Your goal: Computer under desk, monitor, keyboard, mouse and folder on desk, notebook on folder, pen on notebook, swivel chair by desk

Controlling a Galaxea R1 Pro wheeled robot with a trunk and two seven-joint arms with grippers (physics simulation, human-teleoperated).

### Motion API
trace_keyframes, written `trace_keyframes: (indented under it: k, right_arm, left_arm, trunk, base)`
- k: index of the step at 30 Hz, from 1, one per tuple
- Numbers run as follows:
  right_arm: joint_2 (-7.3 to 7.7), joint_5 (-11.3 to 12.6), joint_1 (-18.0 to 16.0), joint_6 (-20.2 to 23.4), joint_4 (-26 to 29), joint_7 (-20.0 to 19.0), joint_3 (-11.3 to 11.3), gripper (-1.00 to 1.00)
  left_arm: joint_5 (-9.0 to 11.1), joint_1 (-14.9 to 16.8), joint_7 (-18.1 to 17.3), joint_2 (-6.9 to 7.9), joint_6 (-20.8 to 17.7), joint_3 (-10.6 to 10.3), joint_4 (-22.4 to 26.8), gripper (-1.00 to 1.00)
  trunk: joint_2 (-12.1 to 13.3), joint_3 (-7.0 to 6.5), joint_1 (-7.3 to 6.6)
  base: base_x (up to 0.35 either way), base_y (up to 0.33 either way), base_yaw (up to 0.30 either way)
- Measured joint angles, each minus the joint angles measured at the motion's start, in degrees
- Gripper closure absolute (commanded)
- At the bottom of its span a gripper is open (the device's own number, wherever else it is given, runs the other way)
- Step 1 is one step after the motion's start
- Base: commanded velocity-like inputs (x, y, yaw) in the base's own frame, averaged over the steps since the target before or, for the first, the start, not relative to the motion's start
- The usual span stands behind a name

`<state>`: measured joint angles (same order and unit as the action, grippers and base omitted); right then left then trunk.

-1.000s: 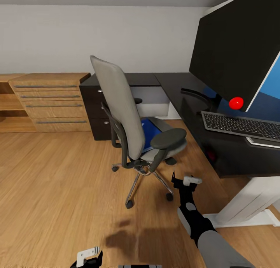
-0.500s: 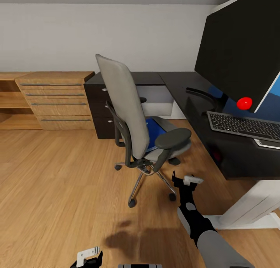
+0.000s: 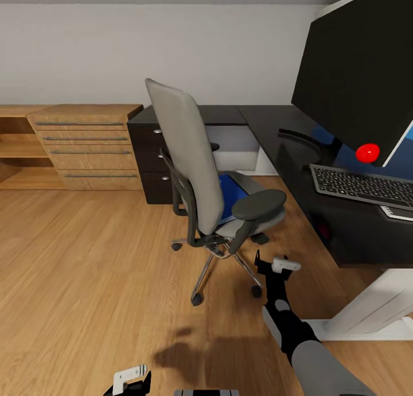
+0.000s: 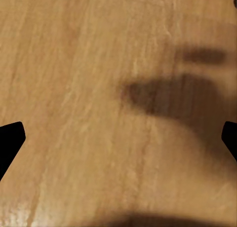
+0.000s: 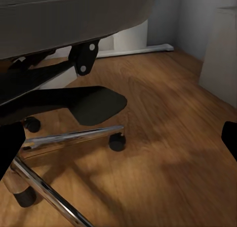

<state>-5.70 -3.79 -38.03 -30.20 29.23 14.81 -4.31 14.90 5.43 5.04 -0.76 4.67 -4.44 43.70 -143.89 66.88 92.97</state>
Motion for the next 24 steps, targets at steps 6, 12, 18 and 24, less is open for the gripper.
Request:
trace_keyframes:
  k: [6, 12, 18, 24]
  right_arm:
    - [-0.02, 0.0, 0.0, 6.4, 3.3, 0.2, -0.2, -1.00]
    - [0.03, 0.1, 0.0, 15.0, 10.4, 0.4, -0.4, -1.00]
    - [0.09, 0.1, 0.1, 17.7, 13.4, 0.3, -0.4, -1.00]
    - [-0.15, 0.2, 0.2, 15.0, 13.8, 0.1, -0.3, -1.00]
  left_arm:
    - [0.0, 0.0, 0.0, 0.00, -0.1, -0.1, 0.0, -1.00]
    - [0.0, 0.0, 0.1, 0.00, -0.1, -0.1, -0.1, -1.00]
    - [0.0, 0.0, 0.1, 0.00, -0.1, -0.1, -0.1, -1.00]
    - [0.0, 0.0, 0.0, 0.00, -0.1, -0.1, -0.1, -1.00]
  trunk:
    - [0.0, 0.00, 0.00]
    - [0.0, 0.00, 0.00]
    - [0.0, 0.00, 0.00]
    - [0.0, 0.00, 0.00]
  base:
    - [0.000, 0.000, 0.000]
    - [0.000, 0.000, 0.000]
    - [0.000, 0.000, 0.000]
    - [0.000, 0.000, 0.000]
